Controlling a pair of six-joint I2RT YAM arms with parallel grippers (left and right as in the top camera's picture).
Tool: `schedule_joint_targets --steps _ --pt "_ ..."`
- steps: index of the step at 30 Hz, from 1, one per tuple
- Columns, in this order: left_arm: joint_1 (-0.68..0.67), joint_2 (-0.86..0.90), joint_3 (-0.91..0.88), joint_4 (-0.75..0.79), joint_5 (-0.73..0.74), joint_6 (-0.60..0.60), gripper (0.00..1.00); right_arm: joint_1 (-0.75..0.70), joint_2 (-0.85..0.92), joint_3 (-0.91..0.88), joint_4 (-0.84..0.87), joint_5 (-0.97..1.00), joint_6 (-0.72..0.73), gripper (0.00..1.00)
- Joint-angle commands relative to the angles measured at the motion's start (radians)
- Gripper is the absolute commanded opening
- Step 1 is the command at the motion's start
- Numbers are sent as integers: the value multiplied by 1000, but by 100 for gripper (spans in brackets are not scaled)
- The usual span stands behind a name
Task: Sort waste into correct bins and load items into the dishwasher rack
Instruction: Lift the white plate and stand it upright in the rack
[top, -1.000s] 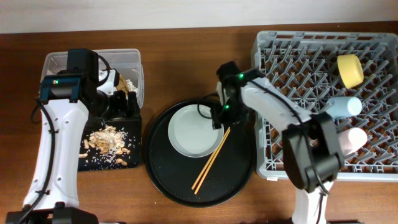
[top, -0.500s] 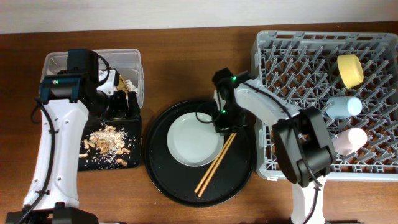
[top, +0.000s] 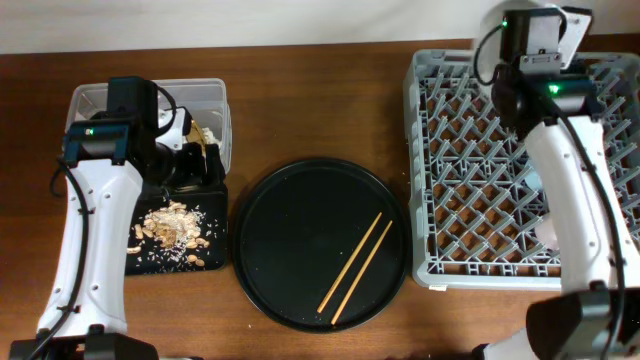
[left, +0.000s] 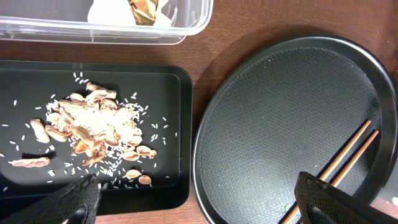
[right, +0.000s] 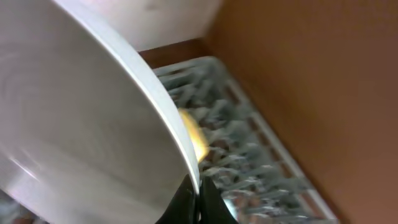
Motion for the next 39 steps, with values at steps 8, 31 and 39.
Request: schedule_joint_targets --steps 8,31,39 --pt "5 -2 2 12 -7 -2 99 -27 278 -1 -98 51 11 4" --pt "5 -2 2 -2 -7 -2 99 65 -153 2 -344 -537 134 79" --pt "5 -2 2 0 -7 -2 99 242 -153 -233 -473 -1020 175 78"
